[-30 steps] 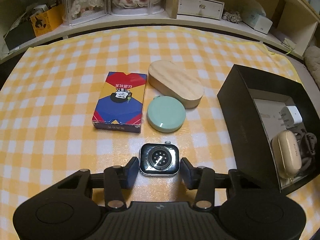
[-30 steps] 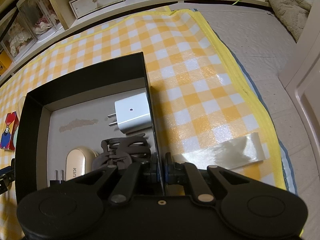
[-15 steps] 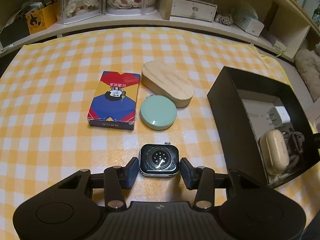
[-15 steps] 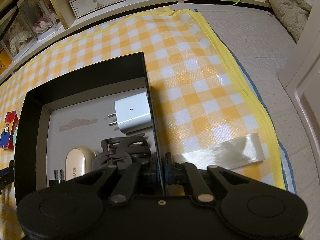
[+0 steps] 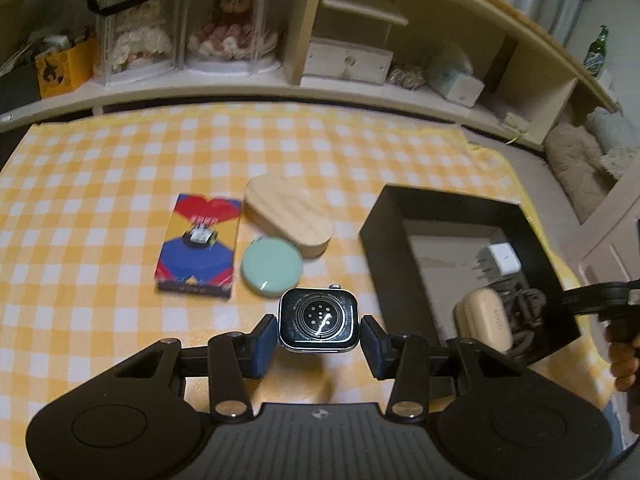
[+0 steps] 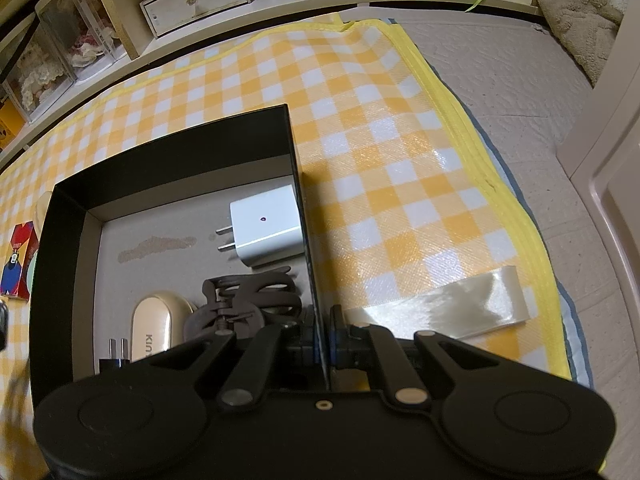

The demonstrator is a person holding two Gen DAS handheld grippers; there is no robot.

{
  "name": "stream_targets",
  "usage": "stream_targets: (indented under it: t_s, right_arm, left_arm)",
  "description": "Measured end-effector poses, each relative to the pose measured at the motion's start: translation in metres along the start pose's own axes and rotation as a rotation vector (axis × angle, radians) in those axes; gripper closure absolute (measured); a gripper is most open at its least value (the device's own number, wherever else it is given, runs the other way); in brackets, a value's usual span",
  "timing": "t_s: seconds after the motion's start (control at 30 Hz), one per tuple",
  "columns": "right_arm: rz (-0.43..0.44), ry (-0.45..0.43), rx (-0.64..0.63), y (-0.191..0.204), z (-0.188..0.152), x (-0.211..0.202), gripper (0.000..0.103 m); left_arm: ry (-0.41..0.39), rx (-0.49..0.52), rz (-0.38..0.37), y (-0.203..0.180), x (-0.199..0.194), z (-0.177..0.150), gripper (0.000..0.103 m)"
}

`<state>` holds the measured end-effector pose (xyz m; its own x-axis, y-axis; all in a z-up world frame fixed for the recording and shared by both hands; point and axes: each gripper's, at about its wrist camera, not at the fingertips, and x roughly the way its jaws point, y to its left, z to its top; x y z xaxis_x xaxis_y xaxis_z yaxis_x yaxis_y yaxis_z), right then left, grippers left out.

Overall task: Organize rigid objects
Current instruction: 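Carry the smartwatch with the left gripper into the box and release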

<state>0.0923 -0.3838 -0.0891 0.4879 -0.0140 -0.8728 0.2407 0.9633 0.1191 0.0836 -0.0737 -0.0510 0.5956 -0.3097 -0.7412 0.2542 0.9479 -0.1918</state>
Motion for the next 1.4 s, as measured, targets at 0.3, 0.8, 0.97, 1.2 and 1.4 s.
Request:
stream_targets:
  t_s: [0.3, 0.8, 0.97, 1.2, 1.4]
  right_arm:
    - [0.001, -0.001, 0.000, 0.000, 0.000, -0.001, 0.098]
    - [0.014, -0.006, 0.010, -0.001, -0.001, -0.002, 0.097]
    - [0.018, -0.008, 0.012, -0.003, -0.001, -0.002, 0.097]
    - [0.020, -0.008, 0.015, -0.003, -0.001, -0.002, 0.097]
    - [0.020, -0.008, 0.015, -0.003, -0.001, -0.002, 0.097]
  left_arm:
    - [-0.056, 0.059, -0.084, -0.034, -0.012, 0.022, 0.057]
    - [0.006, 0.110, -0.155, -0.123, 0.060, 0.066, 0.057]
    - [0.089, 0.070, -0.146, -0.130, 0.094, 0.057, 0.057]
    - [0.148, 0.054, -0.117, -0.134, 0.118, 0.047, 0.057]
    - [0.193, 0.046, -0.127, -0.135, 0.127, 0.048, 0.056]
